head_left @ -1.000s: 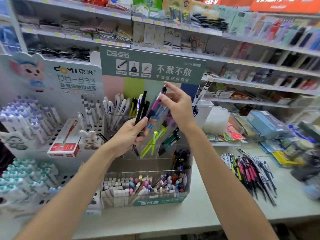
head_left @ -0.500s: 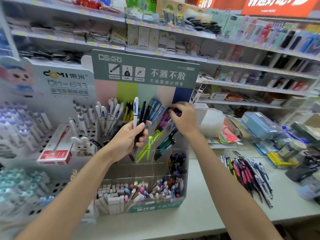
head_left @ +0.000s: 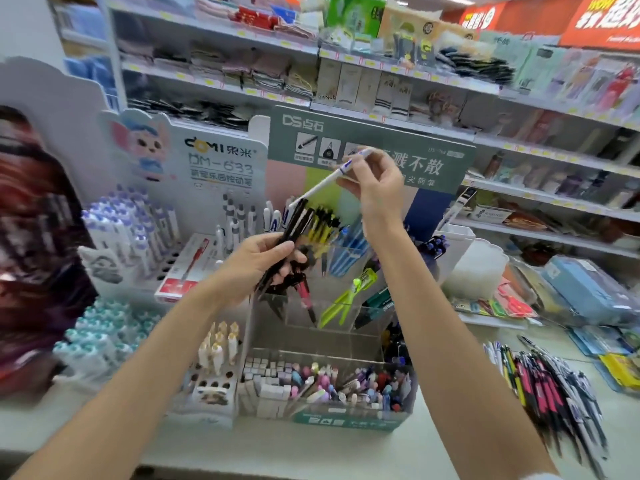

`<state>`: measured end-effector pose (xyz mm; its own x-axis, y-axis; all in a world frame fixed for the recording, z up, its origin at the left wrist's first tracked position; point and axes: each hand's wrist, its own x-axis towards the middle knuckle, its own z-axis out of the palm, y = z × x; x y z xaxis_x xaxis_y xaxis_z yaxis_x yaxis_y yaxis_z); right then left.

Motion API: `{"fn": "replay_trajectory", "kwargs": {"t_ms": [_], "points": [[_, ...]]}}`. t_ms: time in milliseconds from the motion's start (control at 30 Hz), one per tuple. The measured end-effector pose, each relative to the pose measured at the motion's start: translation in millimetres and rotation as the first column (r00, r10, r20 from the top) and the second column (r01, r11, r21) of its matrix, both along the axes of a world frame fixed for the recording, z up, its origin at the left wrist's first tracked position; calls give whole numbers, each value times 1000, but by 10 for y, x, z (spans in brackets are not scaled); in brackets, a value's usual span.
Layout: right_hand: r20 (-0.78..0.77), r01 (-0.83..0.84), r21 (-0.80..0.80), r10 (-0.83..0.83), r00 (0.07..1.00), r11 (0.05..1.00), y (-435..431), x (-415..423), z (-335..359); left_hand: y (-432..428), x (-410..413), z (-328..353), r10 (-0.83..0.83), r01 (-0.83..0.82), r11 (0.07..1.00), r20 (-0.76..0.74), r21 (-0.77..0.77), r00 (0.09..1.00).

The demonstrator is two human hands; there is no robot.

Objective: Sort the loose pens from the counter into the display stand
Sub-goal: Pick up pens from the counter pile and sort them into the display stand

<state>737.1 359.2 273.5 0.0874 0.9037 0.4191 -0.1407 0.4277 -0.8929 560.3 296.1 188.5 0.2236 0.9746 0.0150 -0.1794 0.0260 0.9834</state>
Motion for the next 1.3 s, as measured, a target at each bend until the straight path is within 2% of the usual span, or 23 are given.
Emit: {"fn": "replay_trajectory", "kwargs": {"t_ms": [33, 100, 167, 233, 267, 333, 367, 400, 433, 467, 500, 533, 567, 600, 667, 733, 800, 867, 933, 1033, 1167, 1233, 1300], "points": [[-29, 86, 35, -85, 996, 996, 35, -33, 19, -18, -89, -7, 39, -39, 999, 5, 3, 999], [34, 193, 141, -200, 979, 971, 99, -141, 4, -50, -234, -24, 117, -118, 993, 37, 6, 992], [144, 234, 262, -278, 950, 936, 121, -291, -73, -79, -331, -24, 189, -189, 982, 73, -8, 979], [325, 216, 336, -328, 887, 917, 160, -404, -205, -100, -399, -10, 218, -218, 976, 64, -3, 974], [459, 169, 320, -308, 833, 932, 210, -438, -299, -110, -428, -2, 213, -213, 977, 40, 6, 976], [728, 68, 209, -202, 655, 975, 246, -504, -464, -122, -481, 0, 189, -189, 982, -1, 9, 982], [805, 60, 175, -178, 567, 983, 240, -523, -546, -124, -500, -7, 177, -177, 984, 1, -3, 984], [830, 77, 191, -203, 520, 979, 225, -527, -606, -130, -510, -5, 164, -164, 986, 26, -19, 986], [806, 110, 238, -259, 533, 965, 196, -518, -639, -130, -511, -3, 151, -149, 988, 66, -35, 986], [744, 130, 291, -310, 592, 948, 116, -511, -617, -128, -503, 4, 134, -129, 990, 108, -48, 985], [670, 116, 278, -280, 687, 953, 47, -505, -586, -124, -492, 8, 113, -107, 993, 131, -53, 985], [614, 37, 199, -154, 774, 979, -32, -503, -528, -121, -473, 18, 83, -78, 996, 126, -46, 989], [570, -94, 87, 28, 821, 992, -111, -516, -465, -113, -448, 26, 39, -37, 999, 101, -28, 994], [545, -208, -9, 179, 819, 978, -171, -525, -430, -112, -408, 39, -19, 19, 1000, 73, -9, 997], [574, -309, -64, 288, 766, 949, -243, -526, -395, -120, -314, 59, -148, 148, 989, 26, -7, 989], [593, -287, -26, 246, 767, 958, -281, -487, -382, -149, -242, 78, -233, 233, 972, -17, -39, 972], [569, -207, 50, 142, 810, 977, -293, -410, -372, -167, -237, 83, -235, 230, 972, -93, -55, 968], [516, -72, 109, 6, 856, 991, -288, -288, -376, -151, -299, 53, -111, 112, 994, -176, -8, 978], [459, 58, 168, -130, 879, 984, -289, -166, -410, -118, -402, 0, 140, -126, 989, -192, 79, 971], [469, 161, 244, -262, 843, 956, -325, -141, -551, -91, -532, -100, 448, -432, 891, -120, 138, 886], [583, 84, 243, -215, 783, 966, -380, -328, -837, -120, -565, -215, 560, -539, 828, -170, 156, 811], [723, -13, 220, -154, 674, 975, -358, -392, -1025, -150, -569, -266, 567, -549, 824, -191, 141, 801], [866, -83, 174, -112, 487, 981, -345, -433, -1206, -197, -575, -298, 561, -547, 828, -208, 126, 801]]}}
